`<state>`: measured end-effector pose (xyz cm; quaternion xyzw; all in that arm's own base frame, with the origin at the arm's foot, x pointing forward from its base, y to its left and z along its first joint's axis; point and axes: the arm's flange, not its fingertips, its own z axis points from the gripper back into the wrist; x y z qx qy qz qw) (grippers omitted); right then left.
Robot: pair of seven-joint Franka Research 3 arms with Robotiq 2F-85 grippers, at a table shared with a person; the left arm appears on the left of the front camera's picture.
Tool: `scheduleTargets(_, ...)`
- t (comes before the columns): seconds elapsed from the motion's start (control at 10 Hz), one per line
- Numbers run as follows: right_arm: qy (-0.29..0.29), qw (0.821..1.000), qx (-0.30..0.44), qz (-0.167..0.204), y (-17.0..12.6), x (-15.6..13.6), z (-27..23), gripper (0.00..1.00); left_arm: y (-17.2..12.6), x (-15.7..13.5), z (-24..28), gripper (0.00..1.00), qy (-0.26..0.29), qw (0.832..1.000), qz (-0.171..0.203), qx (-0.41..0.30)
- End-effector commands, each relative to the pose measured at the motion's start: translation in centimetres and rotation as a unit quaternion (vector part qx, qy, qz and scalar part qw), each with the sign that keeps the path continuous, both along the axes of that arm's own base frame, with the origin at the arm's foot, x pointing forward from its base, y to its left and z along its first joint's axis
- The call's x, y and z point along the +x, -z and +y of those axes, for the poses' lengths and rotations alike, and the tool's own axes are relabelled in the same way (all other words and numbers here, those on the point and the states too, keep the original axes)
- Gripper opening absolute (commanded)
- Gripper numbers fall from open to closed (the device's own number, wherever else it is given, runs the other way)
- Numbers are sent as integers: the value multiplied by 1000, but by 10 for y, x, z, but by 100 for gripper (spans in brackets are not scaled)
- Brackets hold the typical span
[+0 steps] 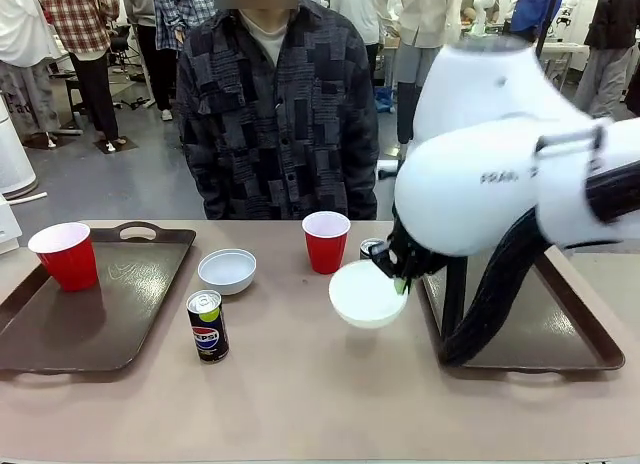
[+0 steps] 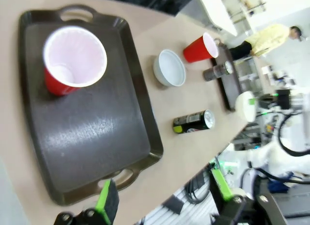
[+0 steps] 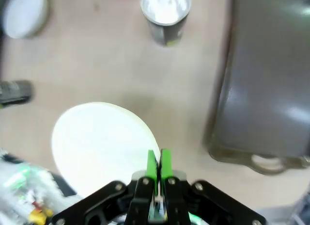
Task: Prepare tableware on both trays.
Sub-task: Pick up a Picnic Bowl from the table and place it on a Handle tray.
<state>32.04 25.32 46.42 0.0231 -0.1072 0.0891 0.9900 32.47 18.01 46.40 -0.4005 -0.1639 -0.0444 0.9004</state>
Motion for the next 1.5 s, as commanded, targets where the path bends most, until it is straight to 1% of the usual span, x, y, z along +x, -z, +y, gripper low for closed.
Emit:
scheduleTargets(0.0, 17, 1000, 10, -2, -15, -1, 0, 0, -2, 0, 1, 100, -8, 1000, 1, -7)
scheduleTargets(0.2, 16, 1000, 2, 12, -17, 2, -14, 0, -2, 0, 1, 100, -8, 1000, 1, -7)
scheduleTargets(0.3, 12, 1000, -8, 22, -19, 7, -30, 0, -2, 0, 1, 100, -8, 1000, 1, -7)
scheduleTargets(0.4, 1, 999, -22, 32, -29, 11, -55, 0, -2, 0, 1, 100, -8, 1000, 1, -7)
scheduleTargets(0.5, 5, 999, -21, 30, -42, 14, -84, 0, -2, 0, 1, 100, -8, 1000, 1, -7)
scheduleTargets(0.7, 28, 999, -8, 36, -63, 24, -146, 0, -2, 0, 1, 100, -8, 1000, 1, -7)
scheduleTargets(0.9, 54, 998, 6, 36, -71, 36, -202, 0, -2, 0, 1, 100, -8, 1000, 1, -7)
scheduleTargets(1.0, 56, 998, 19, 32, -73, 40, -221, 0, -2, 0, 1, 100, -8, 1000, 1, -7)
scheduleTargets(1.1, 75, 996, 29, 26, -73, 44, -234, 0, -2, 0, 1, 100, -8, 1000, 1, -7)
scheduleTargets(1.2, 61, 997, 19, 31, -74, 33, -217, 0, -2, 0, 1, 100, -8, 1000, 1, -7)
scheduleTargets(1.4, 61, 997, 19, 31, -74, 33, -217, 0, -2, 0, 1, 100, -8, 1000, 1, -7)
